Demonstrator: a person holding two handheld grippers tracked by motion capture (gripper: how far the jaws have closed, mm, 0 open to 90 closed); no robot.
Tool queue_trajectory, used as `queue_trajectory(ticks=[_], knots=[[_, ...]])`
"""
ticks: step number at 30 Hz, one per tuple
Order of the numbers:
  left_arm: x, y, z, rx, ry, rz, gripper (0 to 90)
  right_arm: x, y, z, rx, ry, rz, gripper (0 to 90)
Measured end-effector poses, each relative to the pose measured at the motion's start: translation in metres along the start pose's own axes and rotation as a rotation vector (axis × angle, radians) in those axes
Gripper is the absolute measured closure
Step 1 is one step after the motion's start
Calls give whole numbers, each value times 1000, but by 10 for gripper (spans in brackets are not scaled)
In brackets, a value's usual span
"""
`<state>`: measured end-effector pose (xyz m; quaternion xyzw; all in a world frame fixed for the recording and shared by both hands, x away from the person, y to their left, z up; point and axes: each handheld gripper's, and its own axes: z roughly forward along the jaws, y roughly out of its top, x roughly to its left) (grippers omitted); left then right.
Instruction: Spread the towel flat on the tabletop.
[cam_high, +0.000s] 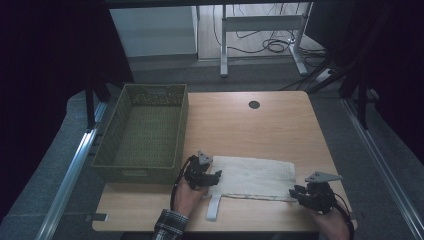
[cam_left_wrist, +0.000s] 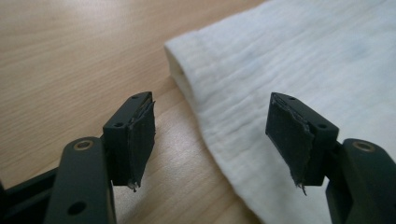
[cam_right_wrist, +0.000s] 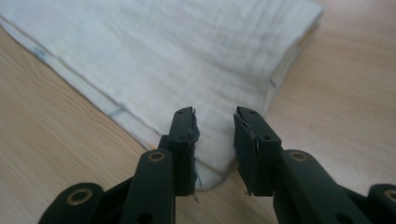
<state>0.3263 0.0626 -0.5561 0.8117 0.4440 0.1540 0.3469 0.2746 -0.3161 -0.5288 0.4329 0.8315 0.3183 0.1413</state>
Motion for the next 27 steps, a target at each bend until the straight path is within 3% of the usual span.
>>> queue_trajectory(ticks=[1,5,6,10,17,20,23,27], knots=[[0,-2,2,7,1,5,322,0,-3,0,-10,9,7,690],[-2,-3,2,-9,8,1,323,1,-4,-2,1,9,-6,882],[-2,-3,2,-8,11,3,323,2,-4,-2,0,12,-10,894],[-1,-4,2,-11,3,-9,323,5,-1,-6,-17,2,-32,900],[-2,-5,1,-12,5,-16,318,12,13,-31,-70,17,-45,900],[-2,-5,0,-4,5,-14,303,18,13,-36,-43,20,-59,899],[-2,-5,0,4,1,-14,284,19,1,-27,21,26,-52,895],[-2,-1,-3,-12,-4,-14,241,12,-12,-15,39,44,-18,844]])
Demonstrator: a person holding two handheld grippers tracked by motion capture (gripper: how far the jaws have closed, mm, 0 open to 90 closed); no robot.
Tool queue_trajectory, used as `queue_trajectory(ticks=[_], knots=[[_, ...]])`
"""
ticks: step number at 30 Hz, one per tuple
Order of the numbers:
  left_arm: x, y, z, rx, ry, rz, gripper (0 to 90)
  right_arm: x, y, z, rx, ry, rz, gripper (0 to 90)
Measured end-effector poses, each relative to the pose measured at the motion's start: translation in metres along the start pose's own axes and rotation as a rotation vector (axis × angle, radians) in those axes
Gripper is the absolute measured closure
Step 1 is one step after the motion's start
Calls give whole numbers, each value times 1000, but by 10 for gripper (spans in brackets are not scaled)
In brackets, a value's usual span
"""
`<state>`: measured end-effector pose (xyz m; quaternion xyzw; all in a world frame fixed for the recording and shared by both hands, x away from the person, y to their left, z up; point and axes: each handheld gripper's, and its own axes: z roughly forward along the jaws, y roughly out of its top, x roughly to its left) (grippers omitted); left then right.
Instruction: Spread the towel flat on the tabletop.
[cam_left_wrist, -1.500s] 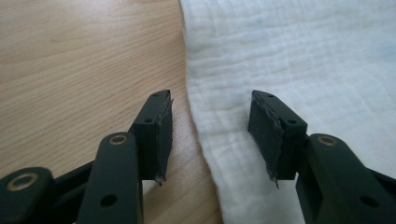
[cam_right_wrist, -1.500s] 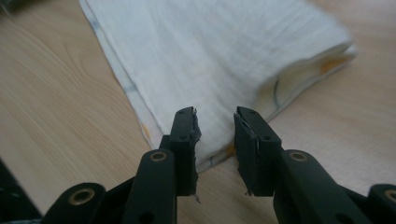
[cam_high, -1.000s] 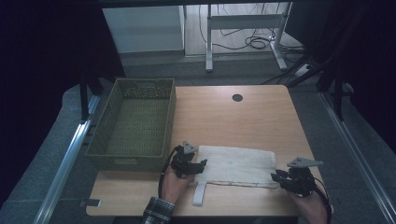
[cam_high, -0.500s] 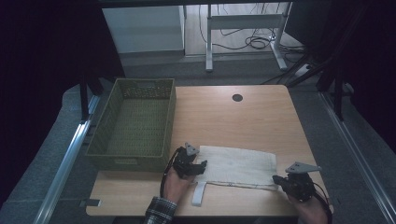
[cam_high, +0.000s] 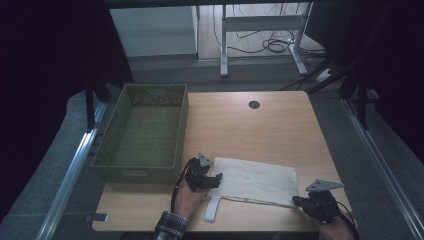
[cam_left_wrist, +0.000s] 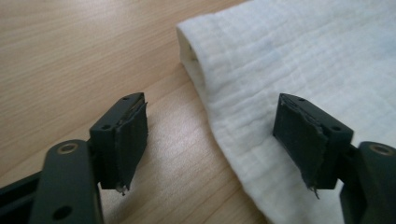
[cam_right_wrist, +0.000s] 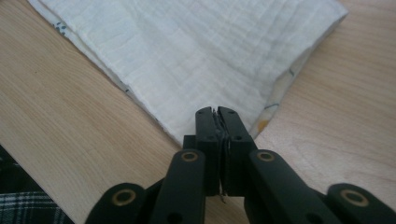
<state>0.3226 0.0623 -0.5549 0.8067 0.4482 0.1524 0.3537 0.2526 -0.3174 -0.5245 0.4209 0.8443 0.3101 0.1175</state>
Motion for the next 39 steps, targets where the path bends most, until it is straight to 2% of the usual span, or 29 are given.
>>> queue_trajectory(ticks=[5,6,9,10,12,17,19,20,23,26,27,28,33,36,38,39], knots=[[5,9,2,-25,42,-18,190,2,7,-10,-80,-62,-8,674],[6,10,6,-16,60,-18,185,2,7,-7,-80,-80,-7,650],[6,8,12,22,83,-9,184,-2,2,7,-32,-124,-23,635],[5,6,12,13,80,-14,183,-3,1,10,-28,-132,-23,626],[2,3,10,13,79,-10,187,-10,-1,11,-54,-125,-8,625],[-11,-3,4,20,25,8,186,-30,4,11,-52,-185,-7,626],[-14,-1,0,-10,16,13,186,-37,6,12,-50,-201,-5,626],[-13,2,-2,-24,8,10,187,-40,7,12,-49,-204,-7,627],[-8,13,-5,-57,20,-23,186,-47,9,13,-47,-211,-19,627],[-3,23,2,-58,44,-36,189,-53,10,12,-50,-213,-21,627],[-1,24,6,-49,36,-41,190,-56,10,12,-51,-215,-18,627],[-1,25,11,-48,30,-48,190,-58,10,12,-52,-218,-17,627],[-3,23,29,0,63,-13,190,-68,11,12,-57,-216,-4,626],[-2,19,30,-21,38,-34,193,-71,12,12,-55,-217,4,622],[0,18,29,-23,32,-24,193,-68,13,11,-55,-222,4,616],[0,17,29,-27,31,-25,193,-66,14,9,-64,-210,6,616]])
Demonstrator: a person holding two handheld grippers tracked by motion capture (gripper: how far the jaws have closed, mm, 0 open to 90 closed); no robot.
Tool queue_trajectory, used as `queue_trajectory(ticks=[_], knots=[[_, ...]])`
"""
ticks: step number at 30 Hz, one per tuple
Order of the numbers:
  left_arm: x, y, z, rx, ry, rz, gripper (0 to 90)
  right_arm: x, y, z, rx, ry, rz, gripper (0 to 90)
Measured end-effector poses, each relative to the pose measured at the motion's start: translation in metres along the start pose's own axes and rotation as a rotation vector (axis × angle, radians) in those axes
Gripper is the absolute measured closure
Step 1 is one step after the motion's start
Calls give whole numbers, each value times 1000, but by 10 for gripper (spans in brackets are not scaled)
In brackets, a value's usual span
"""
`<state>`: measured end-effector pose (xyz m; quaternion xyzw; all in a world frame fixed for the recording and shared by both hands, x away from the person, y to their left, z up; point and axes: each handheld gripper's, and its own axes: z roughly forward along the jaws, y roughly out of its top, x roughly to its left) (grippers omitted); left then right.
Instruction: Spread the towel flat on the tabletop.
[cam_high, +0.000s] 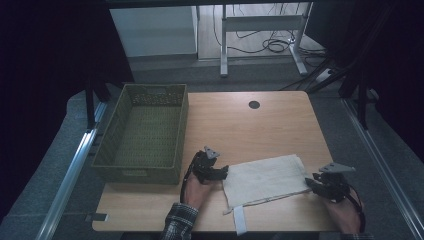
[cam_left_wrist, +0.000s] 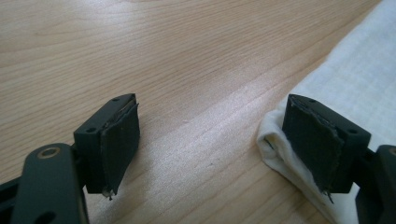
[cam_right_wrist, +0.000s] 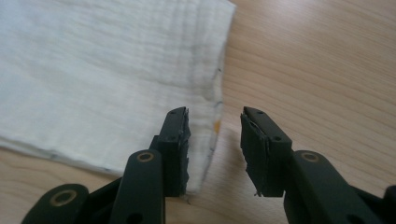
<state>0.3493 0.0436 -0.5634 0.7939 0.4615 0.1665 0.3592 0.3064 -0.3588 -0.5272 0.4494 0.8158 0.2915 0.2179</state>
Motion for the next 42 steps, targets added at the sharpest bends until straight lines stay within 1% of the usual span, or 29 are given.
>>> queue_trajectory(ticks=[1,4,6,8,12,17,20,21,27,31,34,36,37,38,40,42], knots=[[0,-1,-1,0,-2,3,193,2,1,-2,-11,16,5,615],[0,-3,-3,0,-6,11,200,13,5,-7,-35,63,-5,616],[0,-4,-4,-2,-8,11,204,23,8,-8,-47,107,-8,616],[-1,-5,-5,-1,-13,17,208,35,12,-7,-52,155,-22,616],[0,-5,-5,0,-20,22,208,64,21,0,-60,252,-65,615],[0,-5,-5,-1,-21,21,207,106,33,10,-55,367,-133,612],[0,-5,-5,-1,-22,21,207,131,40,14,-50,427,-178,611],[0,-5,-5,-1,-22,21,207,141,42,16,-49,452,-195,611],[0,-5,-5,-4,-23,18,207,180,47,24,-23,547,-257,617],[0,-5,-5,-3,-22,22,208,197,49,29,-16,566,-291,613],[-1,-5,-5,-5,-27,26,218,207,50,34,-9,536,-327,611],[-1,-6,-6,-8,-35,35,245,210,48,38,7,502,-357,616],[-1,-6,-6,-10,-39,39,258,212,46,39,2,489,-373,621],[-1,-6,-6,-12,-44,44,275,213,45,39,-8,480,-379,637],[-2,-6,-8,-14,-62,68,344,214,43,38,-19,459,-397,684],[-4,-7,-8,-20,-83,87,442,215,42,37,-25,461,-393,778]])
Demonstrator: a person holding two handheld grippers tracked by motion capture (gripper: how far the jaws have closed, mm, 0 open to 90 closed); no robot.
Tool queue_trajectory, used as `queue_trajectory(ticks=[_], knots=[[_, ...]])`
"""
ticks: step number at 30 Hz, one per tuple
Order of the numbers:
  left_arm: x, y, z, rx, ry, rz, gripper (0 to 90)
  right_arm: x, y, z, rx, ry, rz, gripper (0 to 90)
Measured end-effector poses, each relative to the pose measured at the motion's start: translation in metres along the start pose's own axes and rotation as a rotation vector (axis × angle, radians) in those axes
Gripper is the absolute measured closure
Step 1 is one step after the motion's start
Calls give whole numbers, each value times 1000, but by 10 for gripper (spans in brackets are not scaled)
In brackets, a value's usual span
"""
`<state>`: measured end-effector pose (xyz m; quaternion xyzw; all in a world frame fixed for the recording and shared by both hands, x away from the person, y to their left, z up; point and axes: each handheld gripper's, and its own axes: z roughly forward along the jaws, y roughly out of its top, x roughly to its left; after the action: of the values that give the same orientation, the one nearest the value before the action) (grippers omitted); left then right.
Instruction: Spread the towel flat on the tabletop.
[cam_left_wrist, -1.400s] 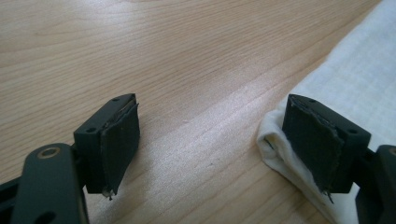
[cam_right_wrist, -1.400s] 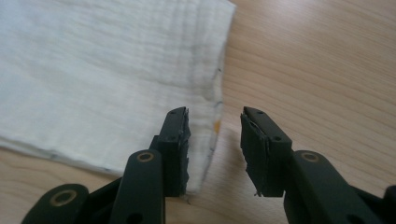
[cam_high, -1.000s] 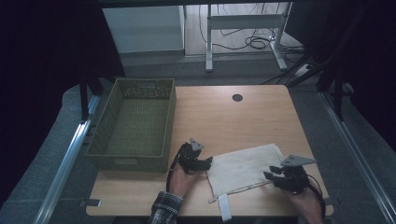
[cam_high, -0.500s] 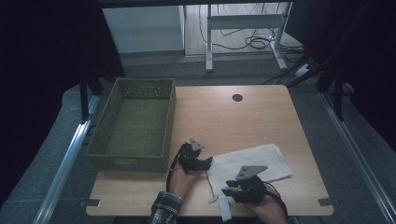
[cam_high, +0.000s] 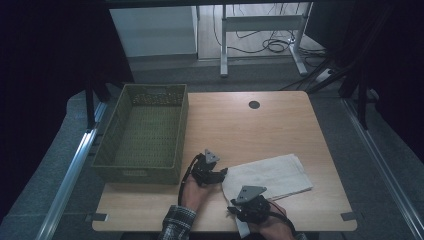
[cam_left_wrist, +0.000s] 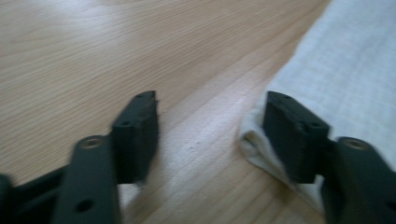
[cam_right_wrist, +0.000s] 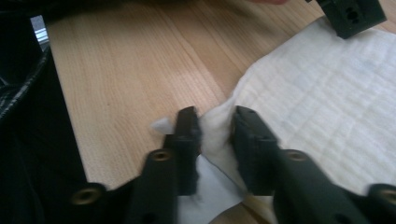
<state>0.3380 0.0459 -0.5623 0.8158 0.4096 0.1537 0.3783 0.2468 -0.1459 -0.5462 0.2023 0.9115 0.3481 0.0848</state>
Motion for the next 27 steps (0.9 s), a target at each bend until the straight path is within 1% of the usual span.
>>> queue_trajectory(ticks=[1,3,4,5,6,7,9,13,16,17,21,24,27], knots=[[-1,0,-1,-2,-19,13,500,0,0,0,0,-1,3,800],[-3,0,-1,-3,-63,25,690,-2,0,0,0,5,20,826],[-5,0,-1,-7,-84,22,786,-3,0,0,0,10,30,831],[-6,0,-1,-6,-80,28,841,-5,0,0,1,18,38,834],[-7,0,-1,-10,-73,28,858,-6,0,0,1,25,46,835],[-8,0,-1,-7,-72,23,866,-6,1,0,5,30,51,837],[-7,1,-2,-2,-54,15,874,-8,2,0,8,38,57,838],[-4,4,-9,6,-38,-5,872,-6,9,2,-7,55,60,837],[-3,7,-16,1,-8,-13,868,-3,17,3,-22,68,52,837],[-3,9,-20,-1,11,-10,866,-2,20,3,-29,73,50,837],[-5,15,-33,-11,50,-1,862,1,31,2,-56,93,42,836],[-6,21,-40,-29,49,-2,860,2,37,-3,-76,92,29,836],[-8,33,-43,-47,40,2,860,-1,38,-13,-94,75,26,836]])
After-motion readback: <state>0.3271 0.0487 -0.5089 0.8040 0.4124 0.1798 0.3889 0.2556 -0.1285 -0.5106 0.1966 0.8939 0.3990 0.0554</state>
